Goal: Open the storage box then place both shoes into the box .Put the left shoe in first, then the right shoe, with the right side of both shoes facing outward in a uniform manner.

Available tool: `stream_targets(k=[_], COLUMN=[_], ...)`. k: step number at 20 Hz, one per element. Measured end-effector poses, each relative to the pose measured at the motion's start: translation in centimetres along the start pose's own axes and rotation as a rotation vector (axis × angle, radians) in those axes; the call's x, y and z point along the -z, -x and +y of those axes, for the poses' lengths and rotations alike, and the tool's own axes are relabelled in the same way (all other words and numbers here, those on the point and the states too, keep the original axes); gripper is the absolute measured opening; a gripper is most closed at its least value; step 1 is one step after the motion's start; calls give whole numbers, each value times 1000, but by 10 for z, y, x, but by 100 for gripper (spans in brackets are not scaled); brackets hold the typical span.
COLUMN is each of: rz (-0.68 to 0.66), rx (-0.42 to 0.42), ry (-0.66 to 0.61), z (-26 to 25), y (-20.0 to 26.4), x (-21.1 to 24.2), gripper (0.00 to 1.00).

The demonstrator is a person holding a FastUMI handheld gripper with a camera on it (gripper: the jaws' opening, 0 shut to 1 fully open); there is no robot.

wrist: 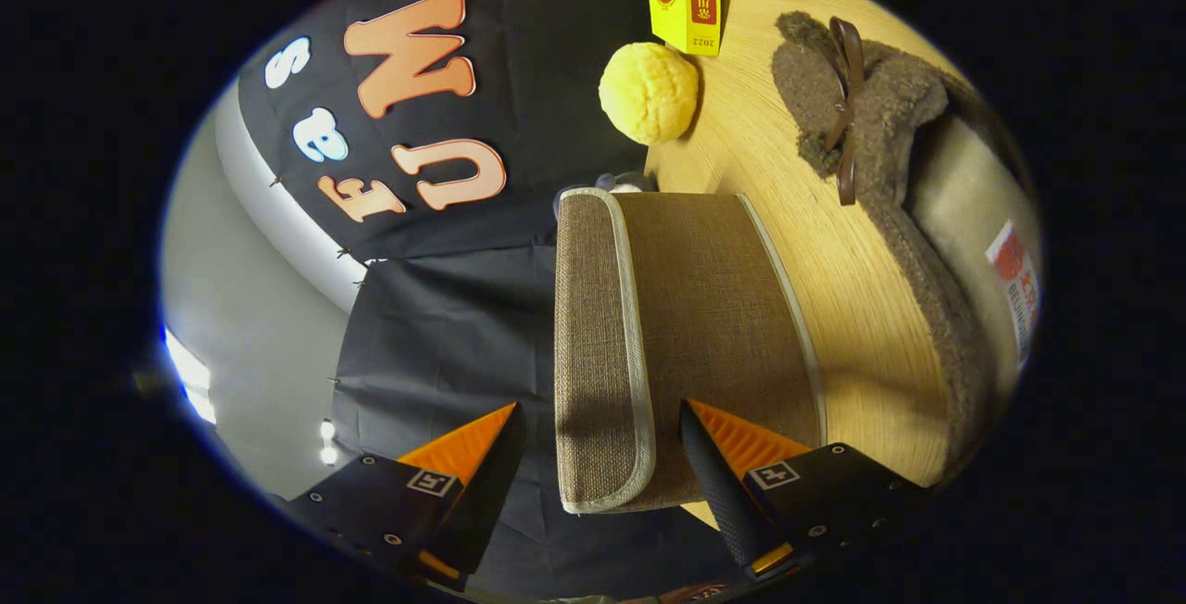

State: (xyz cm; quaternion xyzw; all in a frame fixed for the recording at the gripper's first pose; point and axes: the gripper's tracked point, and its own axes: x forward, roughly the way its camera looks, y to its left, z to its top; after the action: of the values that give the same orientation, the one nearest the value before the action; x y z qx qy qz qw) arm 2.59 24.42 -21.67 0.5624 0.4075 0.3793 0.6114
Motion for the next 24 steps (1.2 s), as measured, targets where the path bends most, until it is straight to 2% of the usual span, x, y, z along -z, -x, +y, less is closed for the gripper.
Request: stream_targets(k=[3,7,10,18,23,24], rz=[-28,-19,12,59,92,71], rx=[-88,-92,-65,-118,-131,-106], ry=[-58,-51,-41,-66,-60,-54], z=[16,13,4,14,17,11], y=[8,8,5,12,16,13], x=[-8,-6,1,6,15,9], gripper=[97,93,86,84,72,57])
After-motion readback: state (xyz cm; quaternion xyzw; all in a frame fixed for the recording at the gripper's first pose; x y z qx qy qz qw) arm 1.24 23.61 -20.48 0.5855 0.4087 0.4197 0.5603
